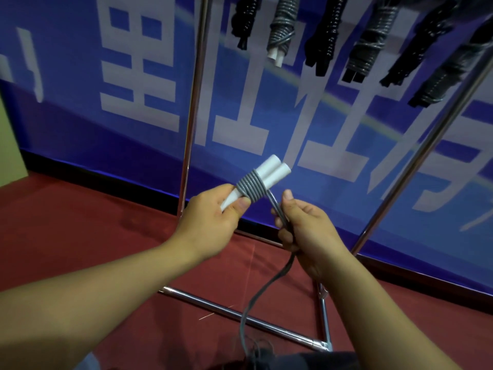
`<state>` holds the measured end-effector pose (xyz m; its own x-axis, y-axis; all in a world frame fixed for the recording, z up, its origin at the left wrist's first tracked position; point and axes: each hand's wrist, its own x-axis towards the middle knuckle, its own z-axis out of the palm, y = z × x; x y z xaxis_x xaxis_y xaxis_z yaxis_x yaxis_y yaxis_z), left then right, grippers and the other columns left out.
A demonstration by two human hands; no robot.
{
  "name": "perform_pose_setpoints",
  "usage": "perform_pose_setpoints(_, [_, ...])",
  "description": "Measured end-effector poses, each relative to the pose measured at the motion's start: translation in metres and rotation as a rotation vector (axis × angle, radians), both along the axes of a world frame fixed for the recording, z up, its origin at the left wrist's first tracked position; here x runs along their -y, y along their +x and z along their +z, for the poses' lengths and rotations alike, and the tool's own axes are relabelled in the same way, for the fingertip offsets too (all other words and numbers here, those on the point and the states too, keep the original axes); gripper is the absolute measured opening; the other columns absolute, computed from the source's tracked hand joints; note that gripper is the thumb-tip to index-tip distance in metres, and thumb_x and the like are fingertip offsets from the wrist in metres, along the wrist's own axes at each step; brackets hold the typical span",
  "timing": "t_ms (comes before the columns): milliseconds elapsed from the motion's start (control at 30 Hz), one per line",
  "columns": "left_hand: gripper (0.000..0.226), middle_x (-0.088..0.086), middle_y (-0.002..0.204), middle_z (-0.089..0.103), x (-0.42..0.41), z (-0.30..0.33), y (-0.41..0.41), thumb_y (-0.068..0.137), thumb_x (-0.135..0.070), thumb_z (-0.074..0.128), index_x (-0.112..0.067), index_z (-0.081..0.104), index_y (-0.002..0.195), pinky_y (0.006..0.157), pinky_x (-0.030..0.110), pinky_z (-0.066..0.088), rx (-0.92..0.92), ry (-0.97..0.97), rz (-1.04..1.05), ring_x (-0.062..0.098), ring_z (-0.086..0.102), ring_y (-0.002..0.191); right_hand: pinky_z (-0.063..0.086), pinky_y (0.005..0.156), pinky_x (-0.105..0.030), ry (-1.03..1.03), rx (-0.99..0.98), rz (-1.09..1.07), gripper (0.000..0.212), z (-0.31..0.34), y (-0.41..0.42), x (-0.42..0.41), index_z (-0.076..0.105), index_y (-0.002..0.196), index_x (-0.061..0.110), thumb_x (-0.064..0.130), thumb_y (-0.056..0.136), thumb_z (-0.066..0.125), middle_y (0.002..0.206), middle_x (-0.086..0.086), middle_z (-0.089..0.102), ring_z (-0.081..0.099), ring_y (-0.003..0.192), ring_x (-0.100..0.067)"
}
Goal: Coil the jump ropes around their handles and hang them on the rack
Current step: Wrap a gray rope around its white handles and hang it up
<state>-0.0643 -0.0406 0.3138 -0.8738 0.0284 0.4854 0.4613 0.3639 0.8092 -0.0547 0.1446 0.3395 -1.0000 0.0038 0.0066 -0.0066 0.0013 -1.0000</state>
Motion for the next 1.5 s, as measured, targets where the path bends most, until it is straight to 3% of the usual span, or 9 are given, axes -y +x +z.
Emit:
perform_pose_setpoints(133, [0.037, -0.005, 0.052, 0.053, -0.001, 0.0, -0.01, 0.099, -0.025, 0.059, -0.017, 0.053, 0.064, 0.05, 0.029, 0.036, 0.102, 0.102, 0.067, 0.008, 0.043, 0.043, 0.037, 0.047, -0.021, 0.069, -0.02, 0.031, 0.029, -0.002, 0.001, -0.003, 0.072, 0.092, 0.008, 0.033, 0.099, 0.06, 0.062, 0.0, 0.05, 0.041, 0.05, -0.011])
perform_pose_setpoints(267, [0.035, 0.002, 0.057, 0.056, 0.003, -0.005, -0.02, 0.1, -0.031, 0.056, -0.004, 0.064, 0.079, 0.051, 0.028, 0.033, 0.26, 0.26, 0.119, 0.012, 0.04, 0.042, 0.039, 0.055, -0.024, 0.152, 0.008, 0.031, 0.017, -0.006, 0.001, -0.006, 0.074, 0.099, 0.009, 0.023, 0.096, 0.066, 0.06, 0.003, 0.046, 0.04, 0.055, -0.011])
perform_pose_setpoints(433, [0.036, 0.002, 0.058, 0.057, 0.005, -0.004, -0.023, 0.1, -0.032, 0.055, -0.002, 0.068, 0.086, 0.054, 0.03, 0.035, 0.321, 0.27, 0.149, 0.014, 0.041, 0.044, 0.034, 0.05, -0.025, 0.223, 0.095, -0.025, 0.011, -0.007, -0.003, -0.01, 0.072, 0.088, 0.014, 0.023, 0.094, 0.067, 0.062, 0.004, 0.05, 0.039, 0.051, -0.009])
perform_pose_setpoints(633, [0.034, -0.001, 0.056, 0.057, 0.007, -0.003, -0.025, 0.1, -0.032, 0.056, -0.005, 0.068, 0.085, 0.054, 0.028, 0.035, 0.335, 0.221, 0.154, 0.011, 0.042, 0.042, 0.037, 0.046, -0.026, 0.462, 0.062, -0.086, 0.025, -0.006, -0.001, -0.017, 0.07, 0.077, 0.016, 0.037, 0.091, 0.071, 0.066, -0.001, 0.058, 0.044, 0.059, -0.017])
perform_pose_setpoints(800, [0.035, -0.002, 0.056, 0.058, 0.01, 0.001, -0.025, 0.1, -0.031, 0.055, -0.012, 0.06, 0.071, 0.054, 0.028, 0.035, 0.297, 0.054, 0.185, 0.011, 0.045, 0.043, 0.038, 0.054, -0.028, 0.516, 0.017, -0.117, 0.038, 0.0, 0.006, -0.02, 0.067, 0.068, 0.015, 0.045, 0.092, 0.068, 0.059, 0.002, 0.048, 0.04, 0.056, -0.015])
perform_pose_setpoints(1033, [0.034, 0.004, 0.07, 0.067, 0.019, 0.003, -0.025, 0.097, -0.041, 0.056, -0.016, 0.06, 0.075, 0.07, 0.046, 0.056, 0.294, -0.194, 0.202, 0.031, 0.065, 0.07, 0.032, 0.056, -0.029, 0.495, -0.042, -0.028, 0.035, 0.005, 0.021, -0.014, 0.072, 0.073, 0.018, 0.043, 0.096, 0.062, 0.054, 0.008, 0.041, 0.034, 0.052, -0.012])
perform_pose_setpoints(1200, [0.028, -0.001, 0.085, 0.064, 0.013, 0.002, -0.007, 0.098, -0.051, 0.048, -0.025, 0.048, 0.087, 0.067, 0.036, 0.042, 0.163, -0.682, 0.277, 0.033, 0.062, 0.087, 0.027, 0.044, -0.022, 0.288, 0.122, 0.114, 0.029, 0.012, 0.03, -0.011, 0.073, 0.085, 0.006, 0.027, 0.1, 0.058, 0.049, 0.008, 0.034, 0.028, 0.044, -0.009])
perform_pose_setpoints(1367, [0.026, -0.009, 0.077, 0.053, 0.011, -0.002, -0.007, 0.097, -0.053, 0.05, -0.031, 0.048, 0.084, 0.076, 0.036, 0.047, 0.309, -0.794, 0.092, 0.027, 0.062, 0.091, 0.024, 0.041, -0.021, 0.164, 0.161, 0.15, 0.03, 0.013, 0.03, -0.008, 0.072, 0.084, 0.006, 0.022, 0.102, 0.054, 0.051, 0.006, 0.026, 0.021, 0.042, -0.008])
perform_pose_setpoints(1500, [0.031, -0.008, 0.08, 0.06, 0.009, -0.005, -0.008, 0.096, -0.053, 0.053, -0.027, 0.051, 0.078, 0.077, 0.037, 0.053, 0.364, -0.864, -0.014, 0.022, 0.063, 0.082, 0.024, 0.043, -0.022, 0.141, 0.144, 0.131, 0.028, 0.01, 0.028, -0.006, 0.071, 0.086, 0.004, 0.02, 0.102, 0.053, 0.05, 0.007, 0.028, 0.021, 0.043, -0.008])
